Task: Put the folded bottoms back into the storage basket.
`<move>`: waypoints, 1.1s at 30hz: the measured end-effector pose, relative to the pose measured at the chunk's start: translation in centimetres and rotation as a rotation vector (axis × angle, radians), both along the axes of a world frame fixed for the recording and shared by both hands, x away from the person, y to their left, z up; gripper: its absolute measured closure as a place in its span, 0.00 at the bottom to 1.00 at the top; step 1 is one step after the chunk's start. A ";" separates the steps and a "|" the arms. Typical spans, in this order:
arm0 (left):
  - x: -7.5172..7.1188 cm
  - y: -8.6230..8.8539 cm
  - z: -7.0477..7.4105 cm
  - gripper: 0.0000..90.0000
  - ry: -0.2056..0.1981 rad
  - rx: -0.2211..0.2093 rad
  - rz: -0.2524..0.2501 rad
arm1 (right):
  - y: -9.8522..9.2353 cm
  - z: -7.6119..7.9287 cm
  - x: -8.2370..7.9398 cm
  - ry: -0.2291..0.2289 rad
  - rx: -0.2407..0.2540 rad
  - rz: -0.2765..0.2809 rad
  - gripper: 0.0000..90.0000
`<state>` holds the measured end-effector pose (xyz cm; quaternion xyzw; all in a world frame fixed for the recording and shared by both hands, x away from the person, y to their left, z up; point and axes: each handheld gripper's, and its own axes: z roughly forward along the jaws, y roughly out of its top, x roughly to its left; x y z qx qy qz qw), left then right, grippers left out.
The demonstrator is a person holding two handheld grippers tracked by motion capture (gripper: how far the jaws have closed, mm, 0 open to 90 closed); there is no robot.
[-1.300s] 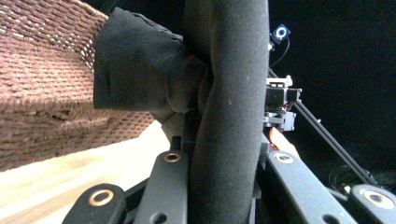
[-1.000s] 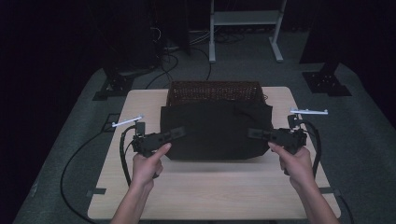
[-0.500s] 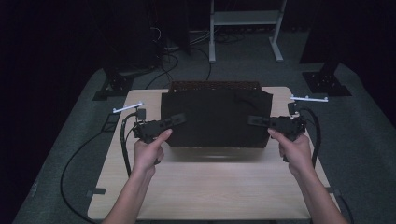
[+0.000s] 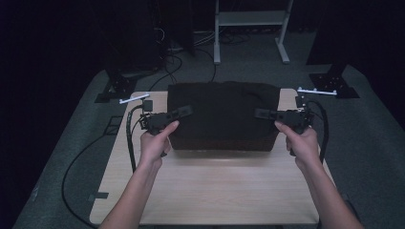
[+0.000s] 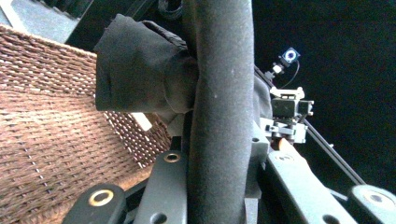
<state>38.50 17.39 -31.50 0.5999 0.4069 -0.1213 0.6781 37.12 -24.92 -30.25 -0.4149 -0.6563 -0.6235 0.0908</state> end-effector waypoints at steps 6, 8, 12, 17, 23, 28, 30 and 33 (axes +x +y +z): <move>0.8 -0.3 0.6 0.85 -0.007 0.007 0.008 | -0.2 0.6 0.8 -0.002 -0.019 -0.010 0.86; 1.1 -0.3 0.7 0.85 -0.002 0.006 0.012 | -0.2 0.8 1.1 -0.006 -0.024 -0.014 0.86; 1.8 -0.3 1.1 0.85 -0.005 0.010 0.018 | 0.0 1.4 1.8 -0.010 -0.032 -0.021 0.86; 2.9 -0.1 1.7 0.85 -0.004 0.018 0.034 | 0.4 2.0 2.9 -0.012 -0.045 -0.028 0.86; 4.0 0.0 1.8 0.85 0.004 0.019 0.051 | 0.7 2.3 4.1 -0.015 -0.051 -0.039 0.86; 4.8 0.2 1.6 0.85 0.010 0.023 0.061 | 0.9 2.4 4.8 -0.003 -0.059 -0.044 0.86; 5.1 0.2 1.5 0.85 0.011 0.025 0.068 | 1.0 2.3 5.3 -0.004 -0.065 -0.046 0.86; 5.7 0.2 1.1 0.85 0.023 0.024 0.074 | 1.0 1.9 6.1 0.007 -0.063 -0.052 0.86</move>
